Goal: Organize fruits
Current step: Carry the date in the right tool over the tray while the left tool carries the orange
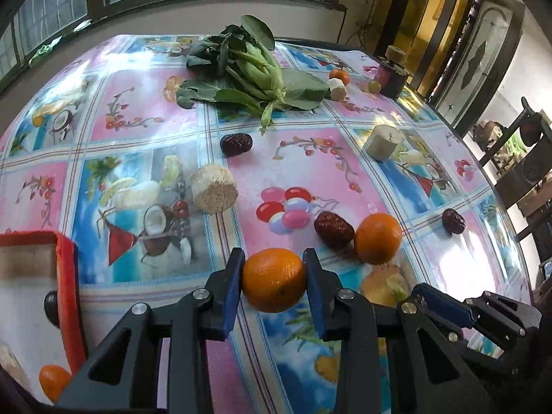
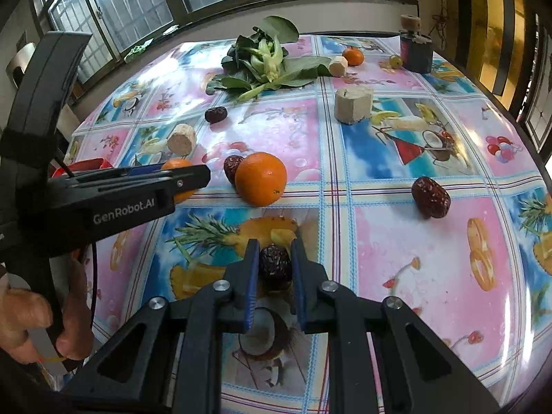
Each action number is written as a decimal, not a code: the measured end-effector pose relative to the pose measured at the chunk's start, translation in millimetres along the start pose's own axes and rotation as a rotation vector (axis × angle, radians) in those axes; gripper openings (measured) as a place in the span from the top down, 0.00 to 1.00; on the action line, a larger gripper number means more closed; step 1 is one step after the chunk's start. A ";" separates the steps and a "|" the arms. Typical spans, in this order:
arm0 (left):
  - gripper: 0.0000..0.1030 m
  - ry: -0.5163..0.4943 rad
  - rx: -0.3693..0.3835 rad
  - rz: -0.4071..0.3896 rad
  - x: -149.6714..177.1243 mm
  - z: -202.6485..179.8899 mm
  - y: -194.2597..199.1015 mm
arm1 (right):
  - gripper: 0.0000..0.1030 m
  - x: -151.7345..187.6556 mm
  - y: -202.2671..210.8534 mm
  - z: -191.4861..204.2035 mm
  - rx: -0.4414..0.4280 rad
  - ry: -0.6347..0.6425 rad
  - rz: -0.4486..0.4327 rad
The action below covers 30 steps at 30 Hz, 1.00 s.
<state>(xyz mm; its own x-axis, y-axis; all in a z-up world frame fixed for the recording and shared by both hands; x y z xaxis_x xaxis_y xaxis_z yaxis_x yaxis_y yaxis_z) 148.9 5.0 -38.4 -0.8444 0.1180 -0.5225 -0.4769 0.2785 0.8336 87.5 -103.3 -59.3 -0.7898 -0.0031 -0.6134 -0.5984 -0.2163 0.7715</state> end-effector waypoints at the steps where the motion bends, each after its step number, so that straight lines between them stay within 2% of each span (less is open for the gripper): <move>1: 0.67 0.002 -0.001 -0.004 1.4 0.2 3.9 | 0.81 0.4 0.7 0.4 0.000 0.000 0.000; 8: 0.67 -0.014 -0.065 -0.038 9.7 -4.4 30.6 | 0.81 1.6 10.8 5.0 0.003 0.013 -0.012; 21: 0.67 0.071 -0.164 -0.045 27.2 8.1 67.3 | 0.81 5.9 30.2 18.1 -0.012 0.022 -0.033; 30: 0.67 0.092 -0.199 -0.057 38.5 12.6 86.2 | 0.81 9.5 42.3 37.4 -0.036 0.054 -0.047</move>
<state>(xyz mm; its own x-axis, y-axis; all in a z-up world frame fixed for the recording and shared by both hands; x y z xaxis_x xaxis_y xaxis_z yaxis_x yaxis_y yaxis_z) 78.4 45.6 11.2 -0.8292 0.0171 -0.5587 -0.5554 0.0872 0.8270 49.7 -75.9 -26.2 -0.7517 -0.0448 -0.6580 -0.6287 -0.2526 0.7355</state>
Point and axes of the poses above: each gripper's, at about its wrist camera, not at the fingertips, and y roughly against the way its jaws point, z to its left, x to its underside, the point moved 7 cm from there along -y, roughly the way its jaws point, and after that the axes turned 5 degrees about y, right-handed, at the moved point
